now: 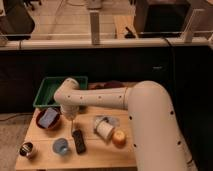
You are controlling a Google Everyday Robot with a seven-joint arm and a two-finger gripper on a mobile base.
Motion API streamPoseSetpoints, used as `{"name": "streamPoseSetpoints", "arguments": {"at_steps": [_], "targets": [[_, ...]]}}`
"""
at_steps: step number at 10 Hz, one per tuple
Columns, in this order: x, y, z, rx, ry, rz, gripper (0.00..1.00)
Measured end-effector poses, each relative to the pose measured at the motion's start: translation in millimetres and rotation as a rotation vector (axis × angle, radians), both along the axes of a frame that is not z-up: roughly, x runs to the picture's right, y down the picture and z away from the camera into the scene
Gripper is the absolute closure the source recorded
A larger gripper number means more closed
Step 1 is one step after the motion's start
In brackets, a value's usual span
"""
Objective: Place fork in plastic cup
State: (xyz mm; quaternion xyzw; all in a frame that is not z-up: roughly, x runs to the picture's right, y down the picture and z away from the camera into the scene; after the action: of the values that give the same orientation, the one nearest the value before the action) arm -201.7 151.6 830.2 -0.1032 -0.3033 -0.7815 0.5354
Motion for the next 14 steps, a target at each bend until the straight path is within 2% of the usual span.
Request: {"name": "streamPoseSetpoints", "arguments": {"at_steps": [2,6,10,14], "targets": [[8.6,-13.7,-19.4,0.033,-0.024,0.051,1.0],[17.3,-28.8,-50.3,0.061,-0.047,0.11,1.0],[23.2,-37.2,-69.9,0.063,-0.076,0.169,1.0],[9.3,-33.7,-91.6,0.05,-0.151,0.195,1.0]]}}
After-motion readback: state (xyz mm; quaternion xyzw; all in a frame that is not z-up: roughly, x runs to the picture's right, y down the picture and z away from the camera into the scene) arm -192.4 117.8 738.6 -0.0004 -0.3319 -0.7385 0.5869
